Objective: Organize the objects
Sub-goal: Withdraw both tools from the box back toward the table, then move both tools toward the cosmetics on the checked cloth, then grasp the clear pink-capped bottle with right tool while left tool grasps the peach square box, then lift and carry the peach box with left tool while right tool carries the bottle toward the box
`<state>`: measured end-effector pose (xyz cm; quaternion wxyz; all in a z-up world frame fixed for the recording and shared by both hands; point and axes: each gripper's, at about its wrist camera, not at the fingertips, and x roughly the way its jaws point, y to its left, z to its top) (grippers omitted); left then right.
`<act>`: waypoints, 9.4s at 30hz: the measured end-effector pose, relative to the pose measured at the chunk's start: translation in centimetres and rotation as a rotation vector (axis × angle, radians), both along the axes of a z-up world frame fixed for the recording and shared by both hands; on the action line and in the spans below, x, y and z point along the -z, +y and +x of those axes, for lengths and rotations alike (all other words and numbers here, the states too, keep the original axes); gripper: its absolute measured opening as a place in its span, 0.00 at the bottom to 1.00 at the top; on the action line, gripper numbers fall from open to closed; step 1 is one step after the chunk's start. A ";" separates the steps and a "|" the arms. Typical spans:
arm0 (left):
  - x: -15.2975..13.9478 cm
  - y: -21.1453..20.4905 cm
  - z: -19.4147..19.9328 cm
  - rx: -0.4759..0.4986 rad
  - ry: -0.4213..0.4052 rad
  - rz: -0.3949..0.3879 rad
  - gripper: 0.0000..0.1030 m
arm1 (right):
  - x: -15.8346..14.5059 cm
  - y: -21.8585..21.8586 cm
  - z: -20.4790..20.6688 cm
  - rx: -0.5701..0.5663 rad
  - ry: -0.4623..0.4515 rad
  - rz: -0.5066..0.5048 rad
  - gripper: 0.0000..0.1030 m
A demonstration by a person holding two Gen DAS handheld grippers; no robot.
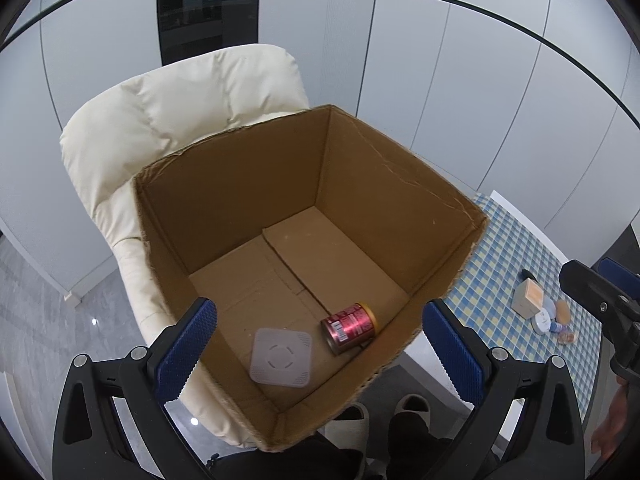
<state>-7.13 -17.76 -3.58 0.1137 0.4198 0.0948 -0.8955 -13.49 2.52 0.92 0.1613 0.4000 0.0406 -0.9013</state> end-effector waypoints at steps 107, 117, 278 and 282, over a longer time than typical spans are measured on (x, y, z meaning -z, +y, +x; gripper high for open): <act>0.4 32.9 -2.3 0.611 -0.012 -0.008 0.99 | 0.5 32.9 9.9 0.571 -0.022 0.023 1.00; 0.6 34.2 -2.3 0.653 -0.008 -0.039 0.99 | 1.1 33.9 10.4 0.588 -0.039 0.038 1.00; -1.2 34.7 -0.3 0.752 0.015 0.060 0.50 | 0.1 32.2 11.4 0.445 -0.016 0.051 0.61; -1.2 34.8 -0.7 0.755 0.017 0.071 0.50 | 0.2 32.1 11.2 0.444 -0.012 0.075 0.61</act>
